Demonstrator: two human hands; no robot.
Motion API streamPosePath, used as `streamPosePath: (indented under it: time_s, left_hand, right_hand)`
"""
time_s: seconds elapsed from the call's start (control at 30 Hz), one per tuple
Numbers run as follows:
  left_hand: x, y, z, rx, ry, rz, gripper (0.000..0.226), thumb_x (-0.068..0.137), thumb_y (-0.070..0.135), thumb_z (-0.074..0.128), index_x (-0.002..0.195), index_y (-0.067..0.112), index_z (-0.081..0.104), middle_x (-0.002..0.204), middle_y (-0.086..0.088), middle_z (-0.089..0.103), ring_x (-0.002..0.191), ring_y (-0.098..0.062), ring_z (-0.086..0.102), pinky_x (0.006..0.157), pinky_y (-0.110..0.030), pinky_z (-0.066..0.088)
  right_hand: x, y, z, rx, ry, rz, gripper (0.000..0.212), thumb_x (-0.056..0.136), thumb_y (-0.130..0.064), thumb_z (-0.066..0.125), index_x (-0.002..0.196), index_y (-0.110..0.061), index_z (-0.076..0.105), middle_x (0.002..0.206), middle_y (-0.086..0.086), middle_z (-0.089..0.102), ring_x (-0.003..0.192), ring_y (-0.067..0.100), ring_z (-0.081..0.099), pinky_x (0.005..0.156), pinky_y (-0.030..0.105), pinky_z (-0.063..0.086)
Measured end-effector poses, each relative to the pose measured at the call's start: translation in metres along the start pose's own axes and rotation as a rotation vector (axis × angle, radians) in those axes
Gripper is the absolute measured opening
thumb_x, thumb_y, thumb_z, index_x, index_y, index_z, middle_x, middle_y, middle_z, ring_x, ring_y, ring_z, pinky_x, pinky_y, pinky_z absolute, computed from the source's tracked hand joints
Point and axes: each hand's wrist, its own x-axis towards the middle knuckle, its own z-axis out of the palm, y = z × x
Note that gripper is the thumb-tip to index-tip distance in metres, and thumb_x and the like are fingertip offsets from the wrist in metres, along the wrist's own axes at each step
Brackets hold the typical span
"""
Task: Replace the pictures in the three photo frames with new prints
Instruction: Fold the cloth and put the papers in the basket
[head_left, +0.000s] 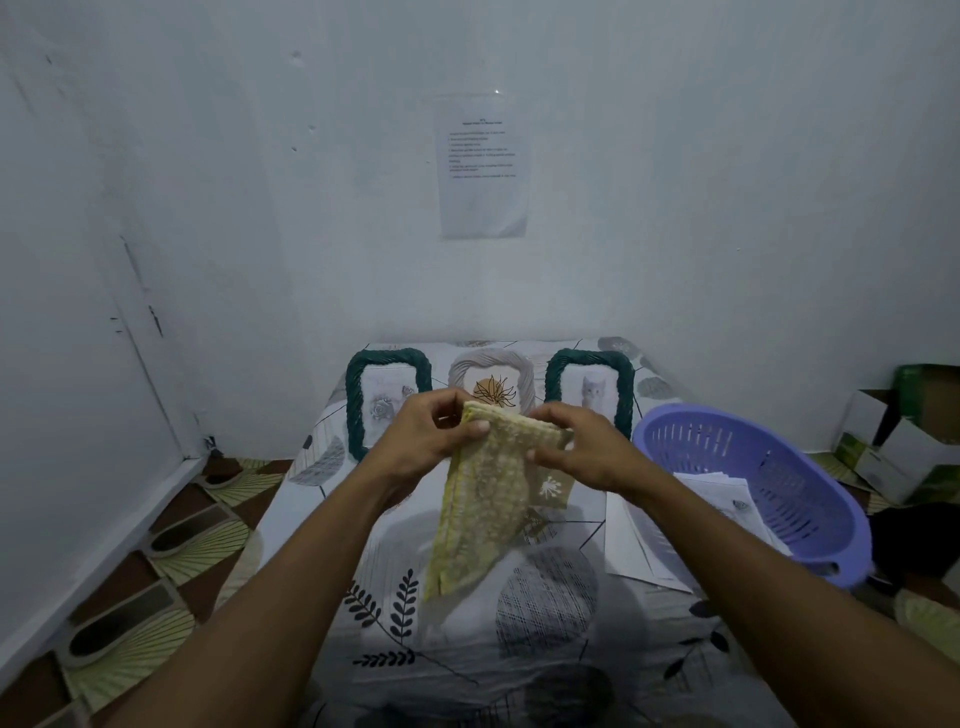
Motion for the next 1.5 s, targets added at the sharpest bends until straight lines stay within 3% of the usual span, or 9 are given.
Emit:
streamPosePath:
  time_s: [0.17,0.4,0.53,0.77,0.9,1.0,1.17,1.3,1.5]
  left_hand:
    - [0.002,0.001,-0.021,0.241,0.030,-0.001,0.008,0.085,0.016,0.070,0.089,0.010,0.066,0.084,-0.002,0.069,0.083,-0.013,0.066,0.074,-0.035,0.059]
    - [0.022,0.000,-0.023,0.582,0.103,0.086,0.009,0.093,0.013,0.060,0.089,0.005,0.061,0.089,-0.017,0.062,0.088,-0.036,0.061,0.074,-0.052,0.055]
    - [0.031,0.003,-0.021,0.510,0.211,0.248,0.004,0.094,0.013,0.058,0.092,0.016,0.060,0.088,-0.001,0.061,0.087,-0.017,0.058,0.074,-0.029,0.052]
    - [-0.013,-0.060,-0.015,0.418,-0.028,0.057,0.017,0.097,0.020,0.053,0.086,0.031,0.053,0.085,0.009,0.057,0.078,0.002,0.055,0.065,-0.012,0.043]
    - [-0.039,-0.093,-0.011,0.299,-0.116,-0.069,0.012,0.099,0.027,0.049,0.091,0.020,0.053,0.089,0.001,0.062,0.086,-0.018,0.064,0.070,-0.035,0.057]
    - [-0.048,-0.103,-0.007,0.256,-0.089,-0.120,0.016,0.100,0.031,0.045,0.093,0.017,0.048,0.086,-0.008,0.059,0.078,-0.024,0.064,0.066,-0.045,0.056]
    - [-0.035,-0.111,0.002,0.275,0.133,-0.228,0.018,0.098,0.036,0.048,0.099,0.020,0.039,0.090,-0.022,0.067,0.074,-0.028,0.065,0.065,-0.049,0.054]
    - [-0.029,-0.123,0.005,0.151,0.171,-0.282,0.048,0.085,0.030,0.071,0.121,0.024,0.041,0.115,-0.009,0.064,0.097,-0.023,0.066,0.067,-0.032,0.057]
    - [-0.024,-0.148,0.010,0.648,0.244,-0.066,0.054,0.083,0.026,0.073,0.131,0.025,0.048,0.118,-0.001,0.054,0.100,-0.013,0.052,0.082,-0.027,0.042]
  right_hand:
    - [0.006,0.003,-0.010,0.123,0.050,0.055,0.012,0.088,-0.021,0.068,0.079,-0.013,0.066,0.084,0.018,0.068,0.080,0.037,0.064,0.075,0.047,0.056]
    - [0.029,0.003,-0.012,0.032,0.147,0.017,0.014,0.094,-0.021,0.061,0.083,-0.014,0.066,0.075,0.001,0.061,0.068,0.010,0.052,0.064,0.026,0.041]
    - [0.033,-0.005,-0.015,0.160,0.366,-0.079,0.007,0.093,-0.018,0.062,0.093,-0.018,0.069,0.087,-0.007,0.067,0.085,0.009,0.061,0.072,0.018,0.048]
    - [-0.011,0.036,0.019,0.160,0.020,0.009,0.015,0.094,-0.018,0.059,0.083,-0.008,0.064,0.079,0.006,0.062,0.075,0.019,0.058,0.071,0.036,0.046]
    - [-0.033,0.056,0.039,0.239,-0.171,0.052,0.023,0.092,-0.028,0.064,0.075,-0.013,0.060,0.068,-0.008,0.056,0.063,0.004,0.051,0.061,0.016,0.038]
    - [-0.040,0.065,0.053,0.235,-0.314,0.096,0.016,0.085,-0.022,0.072,0.099,-0.014,0.068,0.093,-0.003,0.071,0.084,0.008,0.067,0.074,0.018,0.050]
    - [-0.033,0.076,0.072,0.215,-0.084,0.190,0.023,0.092,-0.018,0.063,0.113,-0.008,0.067,0.108,0.007,0.071,0.094,0.018,0.069,0.075,0.029,0.057]
    - [-0.021,0.079,0.083,0.148,0.059,0.301,0.008,0.092,-0.030,0.063,0.095,-0.022,0.066,0.097,0.001,0.070,0.088,0.017,0.066,0.069,0.032,0.055]
    - [-0.024,0.091,0.095,-0.048,0.201,0.310,0.031,0.085,-0.032,0.069,0.112,-0.023,0.056,0.070,-0.004,0.062,0.067,0.011,0.057,0.055,0.026,0.039]
